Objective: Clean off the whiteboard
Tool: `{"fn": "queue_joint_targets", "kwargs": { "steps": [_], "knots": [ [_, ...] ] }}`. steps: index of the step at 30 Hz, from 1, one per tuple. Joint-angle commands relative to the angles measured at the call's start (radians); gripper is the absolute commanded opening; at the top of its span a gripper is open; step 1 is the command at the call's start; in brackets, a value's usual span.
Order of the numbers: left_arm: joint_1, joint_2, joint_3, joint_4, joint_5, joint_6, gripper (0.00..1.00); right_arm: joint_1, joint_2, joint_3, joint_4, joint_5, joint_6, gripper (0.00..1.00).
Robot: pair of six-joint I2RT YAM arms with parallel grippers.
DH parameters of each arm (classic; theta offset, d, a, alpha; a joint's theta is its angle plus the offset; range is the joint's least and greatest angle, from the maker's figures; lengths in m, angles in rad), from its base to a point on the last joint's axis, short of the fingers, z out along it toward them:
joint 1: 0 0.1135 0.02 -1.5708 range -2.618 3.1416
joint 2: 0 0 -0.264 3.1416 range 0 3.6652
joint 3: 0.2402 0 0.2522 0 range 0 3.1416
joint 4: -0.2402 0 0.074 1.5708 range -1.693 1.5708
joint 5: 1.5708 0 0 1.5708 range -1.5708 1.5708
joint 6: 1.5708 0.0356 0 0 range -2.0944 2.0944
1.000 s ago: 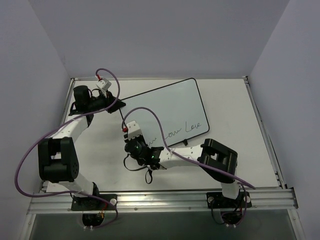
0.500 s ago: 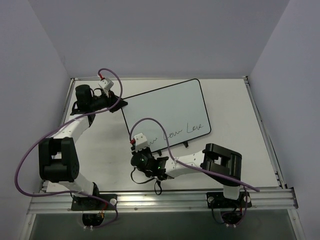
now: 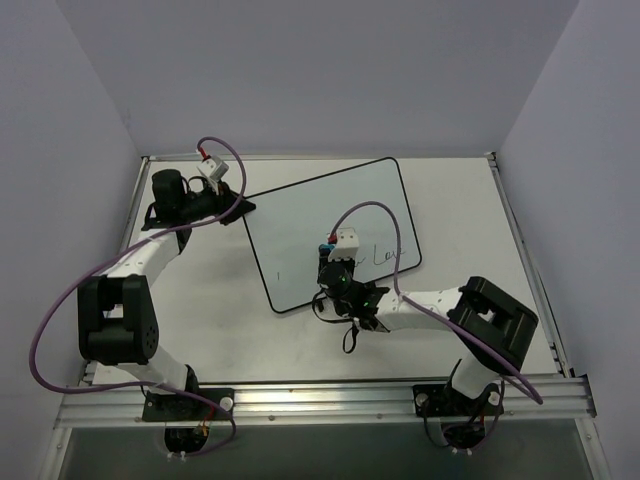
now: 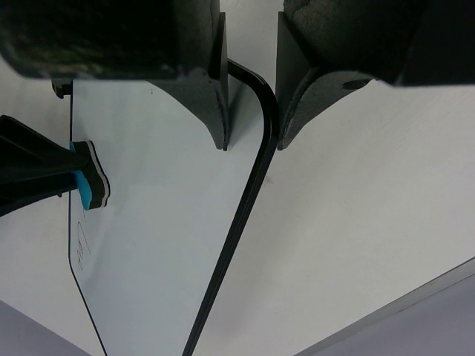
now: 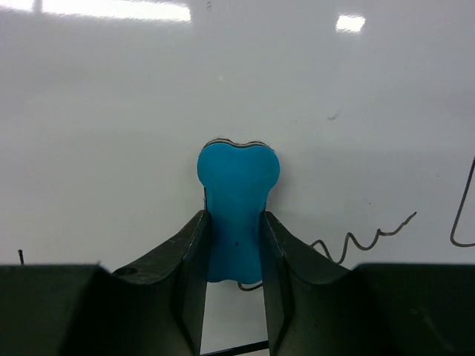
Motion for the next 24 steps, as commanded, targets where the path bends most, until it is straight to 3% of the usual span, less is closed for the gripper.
{"fn": "queue_joint_targets", "kwargs": {
  "steps": [1, 10, 15, 19, 24],
  "knots": [
    [-0.038, -0.001, -0.016, -0.039, -0.039, 0.173, 0.02, -0.081, 0.032, -0.058, -0.053, 0.069, -0.012, 0.00],
    [-0.039, -0.004, -0.016, -0.049, -0.044, 0.179, 0.02, 0.184, 0.259, 0.284, -0.142, 0.039, -0.078, 0.00],
    [-0.044, -0.004, -0.015, -0.053, -0.045, 0.182, 0.02, 0.238, 0.342, 0.416, -0.174, 0.035, -0.107, 0.00],
    [-0.044, -0.006, -0.013, -0.053, -0.048, 0.185, 0.02, 0.229, 0.327, 0.395, -0.182, 0.071, -0.102, 0.00],
    [-0.044, 0.008, -0.007, -0.053, -0.042, 0.180, 0.02, 0.153, 0.253, 0.237, -0.177, 0.094, -0.030, 0.00]
  ]
}}
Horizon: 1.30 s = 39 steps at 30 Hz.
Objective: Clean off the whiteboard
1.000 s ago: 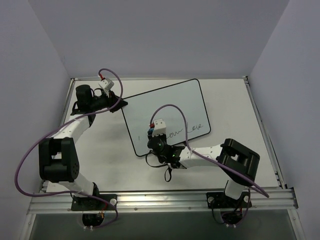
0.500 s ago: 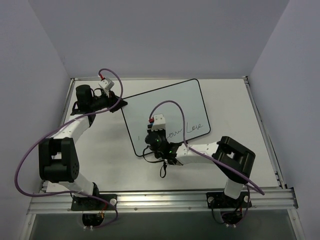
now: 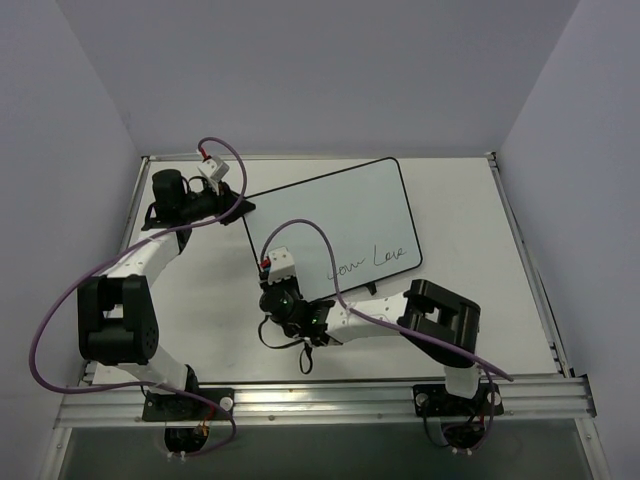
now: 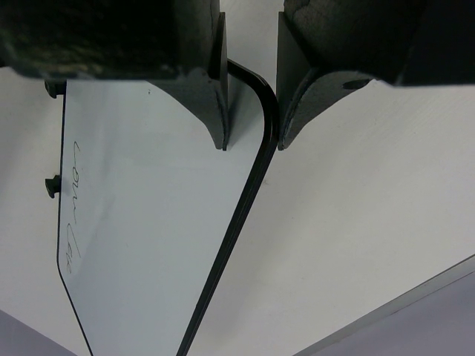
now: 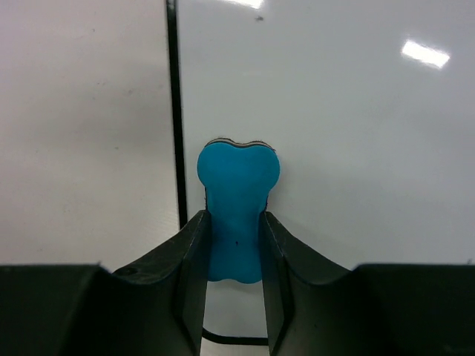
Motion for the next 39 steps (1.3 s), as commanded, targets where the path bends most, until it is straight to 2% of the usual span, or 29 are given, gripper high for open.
{"fn": "queue_joint_targets", "kwargs": {
  "steps": [1, 10, 14, 18, 23, 26, 27, 31, 36, 39],
  "knots": [
    [-0.042, 0.008, -0.007, -0.044, -0.030, 0.165, 0.02, -0.100, -0.048, -0.130, -0.105, 0.032, 0.062, 0.00],
    [-0.044, -0.006, -0.013, -0.040, -0.031, 0.164, 0.02, -0.262, -0.217, -0.427, -0.070, 0.024, 0.210, 0.00],
    [-0.045, -0.009, -0.015, -0.038, -0.031, 0.162, 0.02, -0.400, -0.274, -0.513, -0.022, -0.051, 0.235, 0.00],
    [-0.047, -0.006, -0.013, -0.040, -0.030, 0.161, 0.02, -0.473, -0.277, -0.544, 0.001, -0.083, 0.244, 0.00],
    [-0.047, -0.002, -0.013, -0.035, -0.031, 0.162, 0.02, -0.459, -0.280, -0.550, 0.030, -0.105, 0.244, 0.00],
    [-0.047, 0.007, -0.008, -0.037, -0.030, 0.161, 0.02, -0.341, -0.269, -0.517, 0.015, -0.074, 0.244, 0.00],
    [-0.047, 0.007, -0.008, -0.037, -0.030, 0.159, 0.02, -0.268, -0.263, -0.488, 0.007, -0.050, 0.244, 0.00],
    [-0.048, -0.001, -0.010, -0.035, -0.031, 0.159, 0.02, -0.165, -0.219, -0.466, -0.005, -0.028, 0.301, 0.00],
    [-0.047, -0.002, -0.012, -0.029, -0.028, 0.153, 0.02, -0.166, -0.199, -0.475, -0.046, 0.024, 0.336, 0.00],
    [-0.047, -0.004, -0.013, -0.021, -0.028, 0.148, 0.02, -0.248, -0.208, -0.498, -0.059, 0.015, 0.376, 0.00]
  ]
}}
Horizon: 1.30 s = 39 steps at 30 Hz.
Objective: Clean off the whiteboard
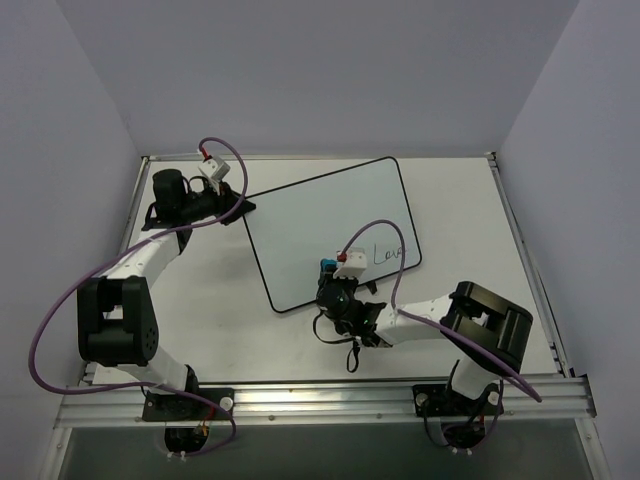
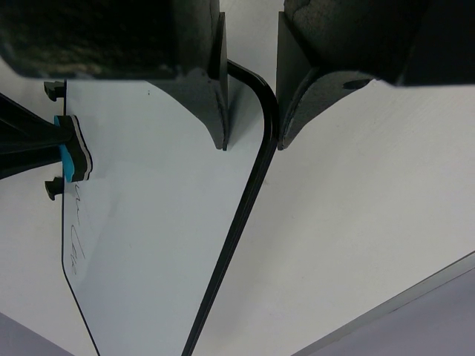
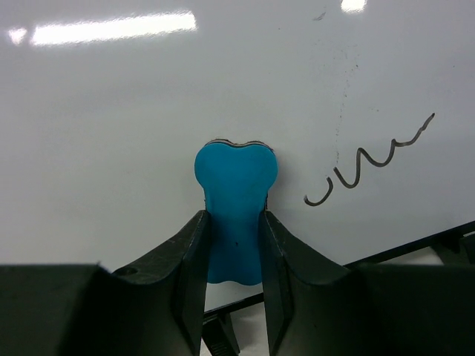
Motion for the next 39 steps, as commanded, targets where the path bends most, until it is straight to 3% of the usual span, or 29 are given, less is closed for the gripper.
{"fn": "queue_joint_targets", "kwargs": {
  "steps": [1, 5, 12, 18, 23, 29, 39],
  "knots": [
    [-0.041, 0.002, -0.015, -0.012, -0.018, 0.138, 0.02, -0.104, 0.046, -0.064, -0.201, -0.042, 0.080, 0.00],
    [-0.042, -0.003, -0.016, -0.009, -0.015, 0.136, 0.02, -0.244, 0.021, -0.093, -0.201, -0.092, 0.082, 0.00],
    [-0.045, 0.001, -0.019, -0.006, -0.018, 0.135, 0.02, -0.379, -0.063, -0.130, -0.254, -0.106, 0.103, 0.00],
    [-0.047, 0.005, -0.007, -0.021, -0.024, 0.150, 0.02, -0.414, -0.118, -0.136, -0.326, -0.054, 0.172, 0.00],
    [-0.047, -0.012, -0.011, -0.037, -0.036, 0.161, 0.02, -0.448, -0.120, -0.108, -0.280, -0.163, 0.143, 0.00],
    [-0.054, -0.030, -0.018, -0.034, -0.043, 0.157, 0.02, -0.508, -0.120, -0.039, -0.366, -0.221, 0.120, 0.00],
    [-0.061, -0.022, -0.028, 0.008, -0.053, 0.128, 0.02, -0.525, -0.138, -0.091, -0.441, -0.318, 0.189, 0.00]
  ]
}}
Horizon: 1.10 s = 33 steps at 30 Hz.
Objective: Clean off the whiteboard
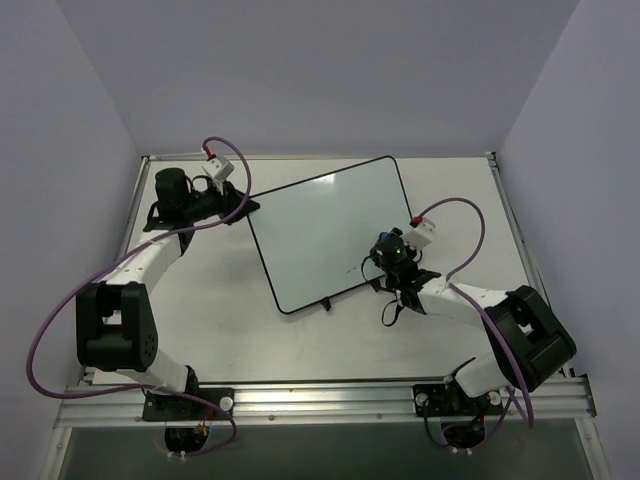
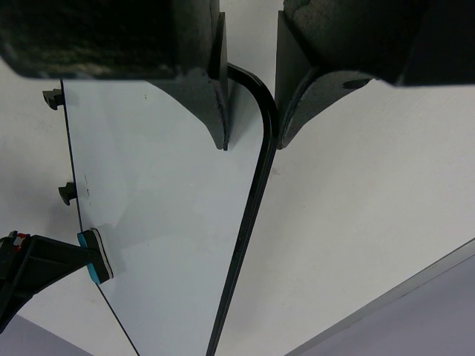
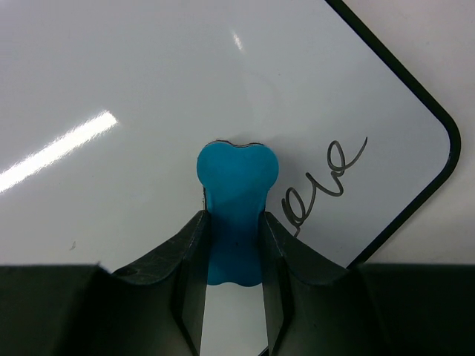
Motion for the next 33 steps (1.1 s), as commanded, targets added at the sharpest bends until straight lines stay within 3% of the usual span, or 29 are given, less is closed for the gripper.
{"fn": "queue_joint_targets", "kwargs": {
  "steps": [1, 19, 25, 28, 33],
  "knots": [
    [-0.032, 0.011, -0.030, 0.018, -0.060, 0.130, 0.02, -0.032, 0.054, -0.054, -0.226, -0.080, 0.019, 0.00],
    [-0.038, 0.011, -0.071, 0.076, -0.212, 0.095, 0.02, -0.129, -0.075, -0.154, -0.259, -0.121, 0.191, 0.00],
    [-0.049, 0.005, -0.079, 0.078, -0.253, 0.099, 0.02, -0.184, -0.075, -0.148, -0.270, -0.102, 0.205, 0.00],
    [-0.052, 0.005, -0.079, 0.073, -0.264, 0.108, 0.02, -0.259, -0.087, -0.165, -0.206, -0.149, 0.167, 0.00],
    [-0.056, 0.015, -0.076, 0.061, -0.269, 0.118, 0.02, -0.281, -0.072, -0.146, -0.121, -0.216, 0.093, 0.00]
  ]
}}
